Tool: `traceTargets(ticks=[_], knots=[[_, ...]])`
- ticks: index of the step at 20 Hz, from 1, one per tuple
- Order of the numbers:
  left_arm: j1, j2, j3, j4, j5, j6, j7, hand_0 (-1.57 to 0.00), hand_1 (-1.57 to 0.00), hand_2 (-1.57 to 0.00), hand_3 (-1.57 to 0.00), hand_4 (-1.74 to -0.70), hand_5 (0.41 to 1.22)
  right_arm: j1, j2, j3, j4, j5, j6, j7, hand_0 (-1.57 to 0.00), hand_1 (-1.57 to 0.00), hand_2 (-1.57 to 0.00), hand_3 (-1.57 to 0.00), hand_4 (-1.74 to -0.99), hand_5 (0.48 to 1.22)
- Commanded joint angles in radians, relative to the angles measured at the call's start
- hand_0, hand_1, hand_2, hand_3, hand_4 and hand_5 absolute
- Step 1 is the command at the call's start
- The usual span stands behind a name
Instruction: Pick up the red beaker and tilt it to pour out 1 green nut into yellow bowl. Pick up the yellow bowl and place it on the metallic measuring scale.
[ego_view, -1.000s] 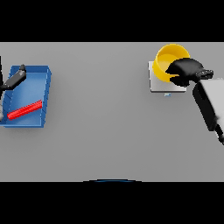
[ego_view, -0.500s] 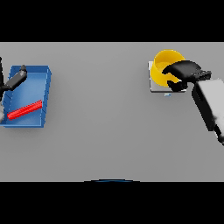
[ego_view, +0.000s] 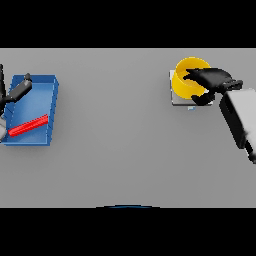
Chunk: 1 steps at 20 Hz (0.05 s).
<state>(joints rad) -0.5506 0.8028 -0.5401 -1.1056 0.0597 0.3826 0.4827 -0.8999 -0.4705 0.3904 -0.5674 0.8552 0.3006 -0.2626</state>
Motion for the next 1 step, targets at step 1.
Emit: traceTargets(ticks=[1], knots=[[-0.004,0.002,0.006,0.0,0.005,-0.004,-0.003,0.0,0.0,0.0,0.0,-0.73,0.665,0.008,-0.007,0.0,-0.011,-0.004,0.011,-0.001,-0.02,-0.02,-0.03,-0.15,-1.478,0.738]])
